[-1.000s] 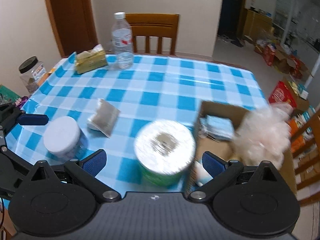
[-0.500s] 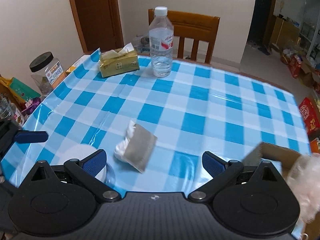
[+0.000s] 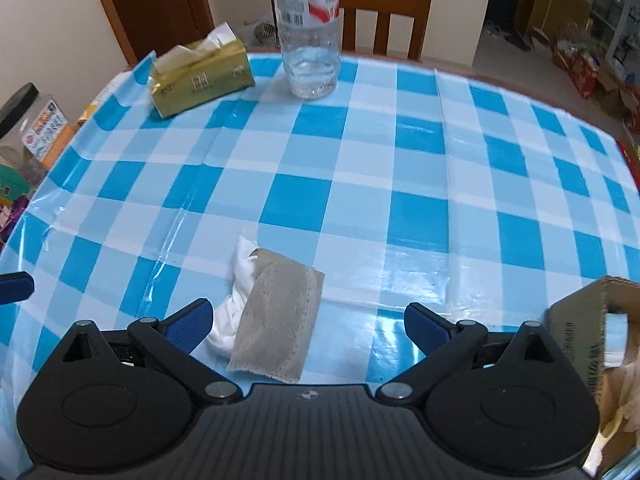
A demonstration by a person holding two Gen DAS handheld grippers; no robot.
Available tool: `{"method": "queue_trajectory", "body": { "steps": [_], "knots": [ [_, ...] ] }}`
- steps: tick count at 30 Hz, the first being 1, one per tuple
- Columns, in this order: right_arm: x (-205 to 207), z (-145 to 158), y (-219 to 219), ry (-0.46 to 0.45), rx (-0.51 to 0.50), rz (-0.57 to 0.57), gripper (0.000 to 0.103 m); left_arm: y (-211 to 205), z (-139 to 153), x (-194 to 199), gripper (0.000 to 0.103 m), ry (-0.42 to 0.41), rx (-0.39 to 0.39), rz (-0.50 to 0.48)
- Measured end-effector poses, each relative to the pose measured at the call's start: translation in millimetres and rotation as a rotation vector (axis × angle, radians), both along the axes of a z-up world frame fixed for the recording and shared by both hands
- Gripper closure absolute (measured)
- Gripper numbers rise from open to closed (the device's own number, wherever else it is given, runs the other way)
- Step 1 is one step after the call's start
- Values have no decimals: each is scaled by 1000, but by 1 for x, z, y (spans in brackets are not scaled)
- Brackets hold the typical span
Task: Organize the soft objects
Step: 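Move both open tools back toward the grey pouch and white tissue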
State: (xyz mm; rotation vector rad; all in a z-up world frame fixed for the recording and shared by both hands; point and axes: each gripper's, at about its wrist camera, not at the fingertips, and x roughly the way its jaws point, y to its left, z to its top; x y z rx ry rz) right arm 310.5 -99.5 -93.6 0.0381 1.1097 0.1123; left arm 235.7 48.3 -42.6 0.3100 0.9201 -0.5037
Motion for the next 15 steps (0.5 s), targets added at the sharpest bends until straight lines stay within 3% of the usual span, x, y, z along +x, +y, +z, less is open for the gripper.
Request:
{"method": "queue_trajectory", "body": {
  "steps": [15],
  "knots": [
    [13,-20,-10,50,-76,-42,0,-6,-10,28,4,39,-9,-65]
  ]
}}
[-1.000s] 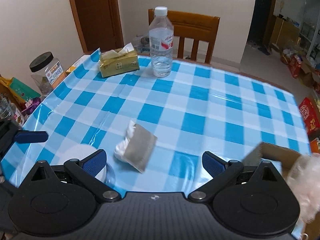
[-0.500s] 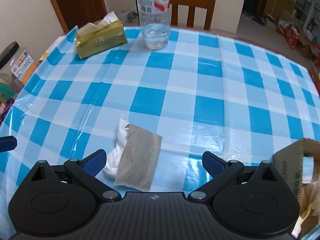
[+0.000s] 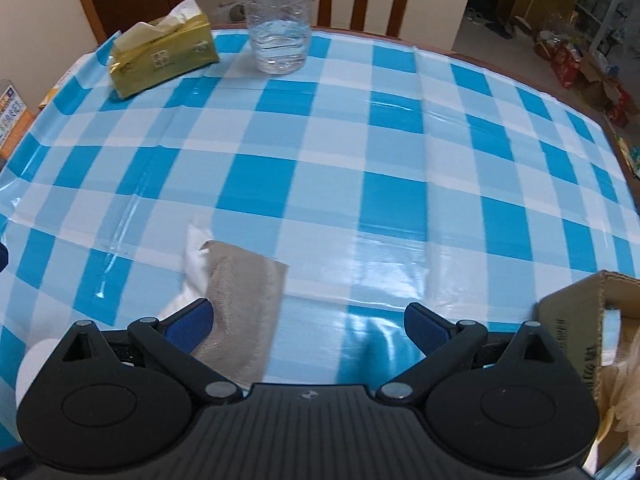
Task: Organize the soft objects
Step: 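Move both open tools back toward the grey pouch and white tissue, then lower the right tool over the grey-brown pouch and close it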
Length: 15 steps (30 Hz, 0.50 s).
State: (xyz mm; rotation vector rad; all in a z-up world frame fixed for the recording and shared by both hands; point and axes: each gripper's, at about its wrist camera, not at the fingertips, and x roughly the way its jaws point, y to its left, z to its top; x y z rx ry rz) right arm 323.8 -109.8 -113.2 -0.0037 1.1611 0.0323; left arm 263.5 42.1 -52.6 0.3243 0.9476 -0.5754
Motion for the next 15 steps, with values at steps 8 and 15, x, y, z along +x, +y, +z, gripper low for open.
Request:
{"method": "queue_trajectory", "body": {
  "steps": [8,15],
  "knots": [
    [-3,5,-12,12,-77,-30,0,-3,1,3,4,-8,-6,-10],
    [-5,12,-16,-6,-129,-19,0,-5,0,3,4,-18,-2,-24]
  ]
}}
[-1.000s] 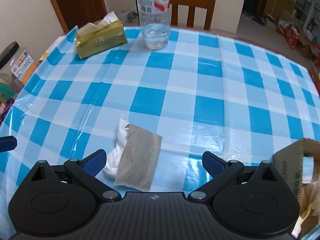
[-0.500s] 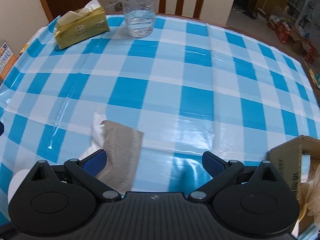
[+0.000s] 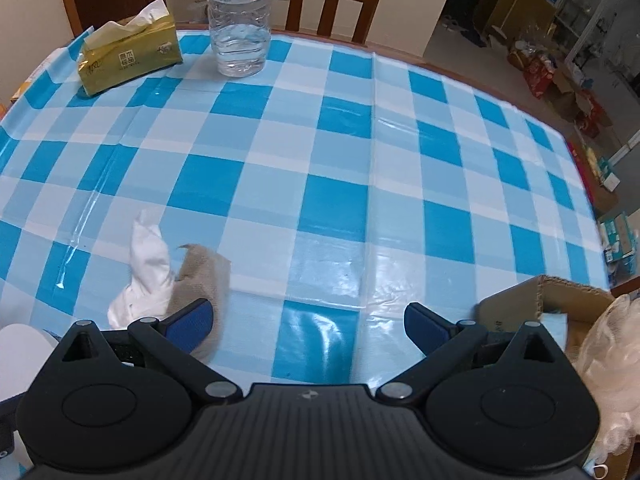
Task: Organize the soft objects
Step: 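Lower the right tool over the grey-brown pouch and close it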
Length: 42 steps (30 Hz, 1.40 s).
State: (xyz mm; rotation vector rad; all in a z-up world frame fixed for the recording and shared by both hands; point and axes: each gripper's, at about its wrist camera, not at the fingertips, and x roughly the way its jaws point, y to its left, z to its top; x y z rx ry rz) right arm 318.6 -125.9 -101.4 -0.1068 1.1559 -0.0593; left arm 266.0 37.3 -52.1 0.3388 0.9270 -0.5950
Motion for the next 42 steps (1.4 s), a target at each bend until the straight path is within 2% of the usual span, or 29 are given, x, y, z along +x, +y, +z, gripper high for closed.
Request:
{"method": "queue_trajectory", "body": {
  "steps": [2,6,10,16,23,27,29,34,42],
  "knots": [
    [-1,3,0,-4,4,-1,0,0,0,0,4,-2,3,-1],
    [-3,9,6,-17,91,31,0,0,0,0,4,-2,2,-3],
    [3,3,20,5,123,70,0,0,0,0,4,0,8,-8],
    [7,-13,25,49,77,73,0,0,0,0,4,-3,18,-14],
    [9,-7,2,60,-33,10,0,-3,0,2,4,-6,16,-22],
    [11,-12,-7,94,-56,-10,0,-7,-2,7,4,-4,13,-25],
    [10,-11,-10,90,-36,-17,0,-9,-2,10,4,-3,11,-29],
    [10,-7,-7,94,100,14,0,-11,-3,11,4,0,18,-46],
    [29,-35,-3,181,141,-35,2,-11,-6,11,4,6,28,-55]
  ]
}}
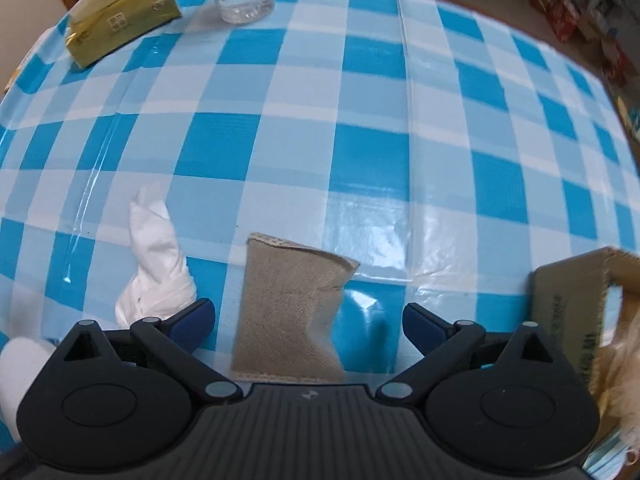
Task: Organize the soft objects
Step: 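Lower the right tool over the grey-brown pouch and close it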
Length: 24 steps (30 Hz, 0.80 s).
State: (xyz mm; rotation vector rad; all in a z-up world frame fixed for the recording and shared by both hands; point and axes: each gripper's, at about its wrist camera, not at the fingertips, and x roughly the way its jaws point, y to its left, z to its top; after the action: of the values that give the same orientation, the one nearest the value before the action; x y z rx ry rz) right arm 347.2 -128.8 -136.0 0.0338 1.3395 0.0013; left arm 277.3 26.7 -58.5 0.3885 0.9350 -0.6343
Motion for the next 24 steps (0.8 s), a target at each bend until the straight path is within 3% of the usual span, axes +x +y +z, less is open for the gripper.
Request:
{"method": "queue_trajectory", "body": {
  "steps": [10,24],
  "knots": [
    [10,-23,4,73,3,-44,0,0,-3,3,4,3,0,1],
    [5,-25,7,37,-3,-81,0,8,-2,3,4,1,-16,12]
  ]
}}
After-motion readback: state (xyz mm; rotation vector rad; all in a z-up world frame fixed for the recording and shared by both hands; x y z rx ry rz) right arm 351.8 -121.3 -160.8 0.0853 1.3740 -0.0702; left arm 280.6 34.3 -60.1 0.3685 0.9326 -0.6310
